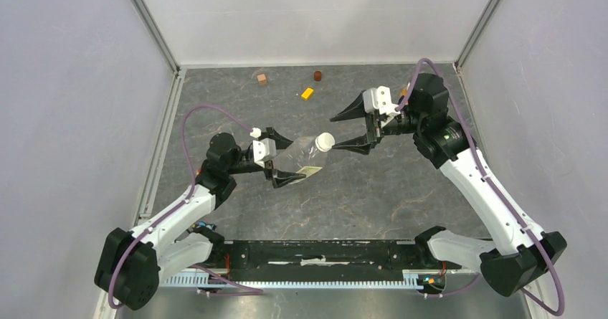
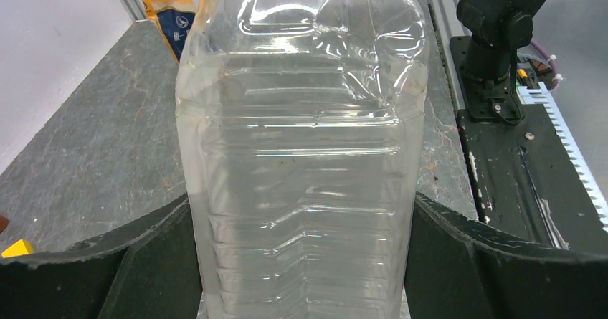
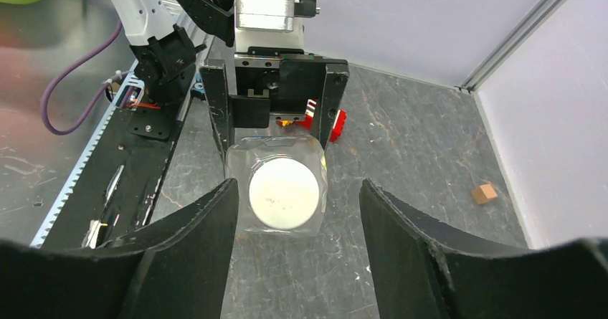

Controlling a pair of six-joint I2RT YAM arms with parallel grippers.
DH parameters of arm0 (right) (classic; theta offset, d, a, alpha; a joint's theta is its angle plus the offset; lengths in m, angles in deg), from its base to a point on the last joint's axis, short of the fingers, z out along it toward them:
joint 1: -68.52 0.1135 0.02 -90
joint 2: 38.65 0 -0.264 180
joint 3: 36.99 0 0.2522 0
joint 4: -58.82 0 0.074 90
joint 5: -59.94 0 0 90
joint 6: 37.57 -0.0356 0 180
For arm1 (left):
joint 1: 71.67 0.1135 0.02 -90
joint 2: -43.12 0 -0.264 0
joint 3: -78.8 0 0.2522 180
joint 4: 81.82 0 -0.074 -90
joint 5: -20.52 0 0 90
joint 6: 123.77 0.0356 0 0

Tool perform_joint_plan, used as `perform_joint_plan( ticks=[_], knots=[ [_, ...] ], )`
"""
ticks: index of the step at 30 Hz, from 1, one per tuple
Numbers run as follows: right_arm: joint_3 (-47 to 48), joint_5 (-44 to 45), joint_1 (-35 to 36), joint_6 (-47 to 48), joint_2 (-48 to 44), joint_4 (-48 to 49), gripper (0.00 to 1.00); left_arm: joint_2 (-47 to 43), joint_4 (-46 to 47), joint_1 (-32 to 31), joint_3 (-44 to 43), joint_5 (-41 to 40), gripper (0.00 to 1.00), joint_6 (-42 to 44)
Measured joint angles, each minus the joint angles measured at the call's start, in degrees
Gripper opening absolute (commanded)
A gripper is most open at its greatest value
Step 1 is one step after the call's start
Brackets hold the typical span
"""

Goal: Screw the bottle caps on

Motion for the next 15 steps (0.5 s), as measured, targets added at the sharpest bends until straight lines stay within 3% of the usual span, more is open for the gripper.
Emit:
perform_joint_plan(
  ticks=[15],
  knots=[
    [0.0,-1.1,1.1,0.4,2.5,-0.3,0.60,1.6,0.3,0.0,-1.0,0.4,0.26,-0.4]
  ],
)
